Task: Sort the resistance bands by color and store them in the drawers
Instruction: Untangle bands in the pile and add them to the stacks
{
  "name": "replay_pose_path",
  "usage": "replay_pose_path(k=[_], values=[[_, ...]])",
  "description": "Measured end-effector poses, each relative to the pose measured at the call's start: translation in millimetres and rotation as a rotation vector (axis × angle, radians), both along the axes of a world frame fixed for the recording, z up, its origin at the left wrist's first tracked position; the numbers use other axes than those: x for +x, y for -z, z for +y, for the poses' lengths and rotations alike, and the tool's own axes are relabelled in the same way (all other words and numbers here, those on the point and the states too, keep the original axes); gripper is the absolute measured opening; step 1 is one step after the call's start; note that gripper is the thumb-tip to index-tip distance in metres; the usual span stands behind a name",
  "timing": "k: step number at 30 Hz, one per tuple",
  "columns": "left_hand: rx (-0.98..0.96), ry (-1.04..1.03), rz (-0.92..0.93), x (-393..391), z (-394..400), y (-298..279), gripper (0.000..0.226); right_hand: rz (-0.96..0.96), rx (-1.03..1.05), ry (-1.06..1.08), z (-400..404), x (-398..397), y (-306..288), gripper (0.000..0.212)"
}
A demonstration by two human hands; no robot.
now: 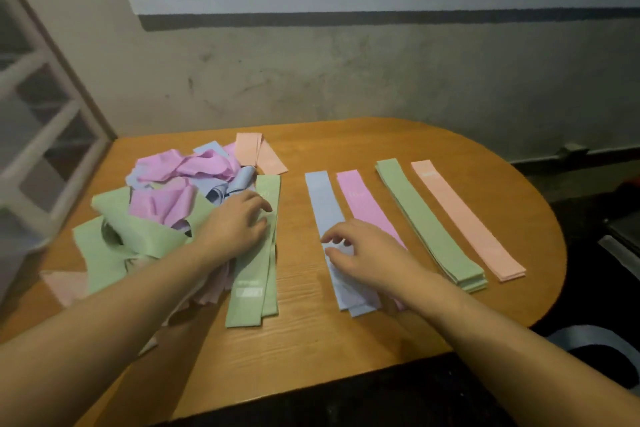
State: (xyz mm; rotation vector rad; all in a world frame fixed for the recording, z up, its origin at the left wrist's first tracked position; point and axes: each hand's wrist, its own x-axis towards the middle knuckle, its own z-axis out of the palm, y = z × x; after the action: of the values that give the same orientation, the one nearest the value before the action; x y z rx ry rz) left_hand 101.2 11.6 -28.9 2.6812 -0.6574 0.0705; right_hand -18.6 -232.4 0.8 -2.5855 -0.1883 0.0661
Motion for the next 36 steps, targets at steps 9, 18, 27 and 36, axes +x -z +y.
replay_pose_path(k=[9, 18, 27, 36], values=[[-0.167, -0.113, 0.008, 8.6, 14.5, 14.1, 0.039, 0.032, 0.039, 0.062, 48.7, 54.7, 5.8, 0.021], [-0.34, -0.209, 0.017, 13.7, 13.8, 34.9, 0.031, -0.016, -0.063, 0.084, 84.1, 157.9, 27.0, 0.041], [-0.429, -0.182, 0.068, 12.5, 17.8, 34.7, 0.019, -0.075, -0.326, 0.051, 95.7, 199.6, 37.5, 0.031], [-0.606, -0.19, 0.102, 8.8, 23.2, 28.6, 0.021, -0.238, -0.429, -0.043, 78.6, 169.0, 30.6, 0.046]])
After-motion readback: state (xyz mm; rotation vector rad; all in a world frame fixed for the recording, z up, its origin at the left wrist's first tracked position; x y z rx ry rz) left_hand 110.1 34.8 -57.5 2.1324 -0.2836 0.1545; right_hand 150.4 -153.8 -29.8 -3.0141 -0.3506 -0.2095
